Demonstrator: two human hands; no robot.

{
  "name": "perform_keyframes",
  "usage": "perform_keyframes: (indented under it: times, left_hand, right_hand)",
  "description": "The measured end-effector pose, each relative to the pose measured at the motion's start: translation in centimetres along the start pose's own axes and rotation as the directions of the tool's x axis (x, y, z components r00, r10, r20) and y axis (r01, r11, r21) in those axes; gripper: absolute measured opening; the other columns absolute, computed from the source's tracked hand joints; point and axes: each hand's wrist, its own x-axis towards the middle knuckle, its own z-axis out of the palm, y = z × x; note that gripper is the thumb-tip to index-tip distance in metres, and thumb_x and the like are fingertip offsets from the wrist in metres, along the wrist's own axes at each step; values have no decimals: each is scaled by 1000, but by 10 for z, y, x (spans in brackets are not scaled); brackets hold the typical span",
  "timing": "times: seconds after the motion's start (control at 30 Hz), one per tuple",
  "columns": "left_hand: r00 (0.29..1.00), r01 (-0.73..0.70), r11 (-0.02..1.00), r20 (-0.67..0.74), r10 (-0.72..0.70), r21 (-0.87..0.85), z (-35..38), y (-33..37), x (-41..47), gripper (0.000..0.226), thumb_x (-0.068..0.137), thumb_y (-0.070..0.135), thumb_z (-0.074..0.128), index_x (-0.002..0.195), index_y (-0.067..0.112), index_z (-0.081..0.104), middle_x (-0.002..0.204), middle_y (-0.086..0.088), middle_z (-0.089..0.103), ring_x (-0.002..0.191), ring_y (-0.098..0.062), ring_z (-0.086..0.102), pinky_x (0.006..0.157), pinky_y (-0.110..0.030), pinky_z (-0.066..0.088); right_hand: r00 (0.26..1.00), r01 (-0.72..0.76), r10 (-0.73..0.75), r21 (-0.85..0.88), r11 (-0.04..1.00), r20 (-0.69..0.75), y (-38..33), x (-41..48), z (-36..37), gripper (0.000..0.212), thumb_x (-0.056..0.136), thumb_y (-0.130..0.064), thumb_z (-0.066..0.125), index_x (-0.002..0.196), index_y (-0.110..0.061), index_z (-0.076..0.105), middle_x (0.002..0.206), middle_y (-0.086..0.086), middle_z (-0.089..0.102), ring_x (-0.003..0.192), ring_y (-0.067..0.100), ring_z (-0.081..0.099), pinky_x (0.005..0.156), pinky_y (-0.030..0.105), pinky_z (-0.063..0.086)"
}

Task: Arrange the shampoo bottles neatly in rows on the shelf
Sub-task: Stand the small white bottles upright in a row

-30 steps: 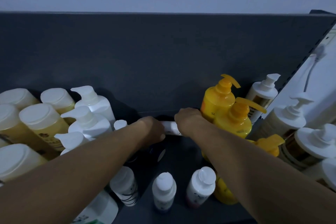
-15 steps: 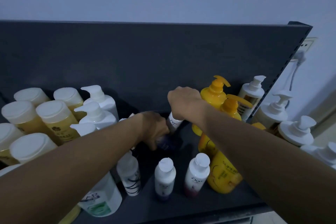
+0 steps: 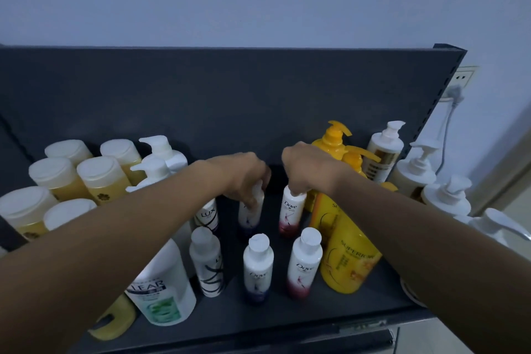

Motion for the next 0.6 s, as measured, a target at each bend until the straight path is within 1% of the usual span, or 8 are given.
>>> perform_keyframes:
  times: [0.07,0.1,0.13,0.17,0.23,0.43,0.53,0.6]
  left_hand:
    - [998,52,997,-28,-53,-66,0,-4,-4,42,72,47,85,107,29,69,90,8,59,82,-17,61,64,-32,52]
    - [996,76,994,-33,-79,-84,1,-5,-5,38,74,48,84,102,26,70,91,5,62,83,-19,63,66,-34,55]
    - [994,95,990,-36,-100,-103,1,-6,-7,37,74,49,84,99,24,71,90,3,62,84,-22,64,70,-37,58]
    - [993,107,987,-38,-113,-123,3,-7,-8,37,74,50,84,98,24,71,89,3,61,85,-23,64,74,-39,59]
    - [992,110,981,-47,-119,-159,5,-7,-10,36,74,49,84,99,25,72,90,3,62,87,-24,65,77,-41,59]
    - [994,61,975,-75,-79,-212,11,6,-12,36,68,54,84,93,32,72,85,6,65,86,-22,66,78,-43,60]
    - [997,43,976,-57,-57,-213,11,11,-15,33,67,56,83,86,34,66,82,8,65,84,-21,66,77,-46,61]
    - [998,45,987,-32,-50,-153,7,8,-22,38,67,54,84,94,32,67,88,8,68,86,-21,67,78,-45,61]
  right_hand:
    - [1000,16,-16,31,999,-6,2,-2,1,31,80,-9,81,71,-16,52,84,7,58,80,25,64,62,31,52]
    - [1000,23,-23,36,999,-6,3,-3,1,25,81,-9,81,74,-14,57,87,8,62,82,25,66,64,32,55]
    - [1000,31,-31,37,999,-6,3,-5,1,17,81,-9,81,82,-11,64,91,9,65,84,26,67,67,33,58]
    - [999,35,-35,39,999,-4,4,-5,1,15,81,-10,81,91,-9,69,94,10,68,86,26,68,71,34,61]
    - [999,47,-47,38,998,7,6,-7,1,20,82,-9,81,100,-8,73,97,11,71,88,26,69,73,34,61]
    - [997,73,-73,11,997,28,10,-14,2,28,80,-14,84,105,-8,73,101,11,73,91,26,69,72,33,59]
    - [997,73,-74,4,997,28,9,-17,3,30,82,-14,82,110,-7,72,103,11,72,92,26,69,73,33,58]
    - [997,72,-72,6,997,31,9,-17,4,35,83,-15,81,116,-8,70,105,11,71,92,26,68,74,33,59]
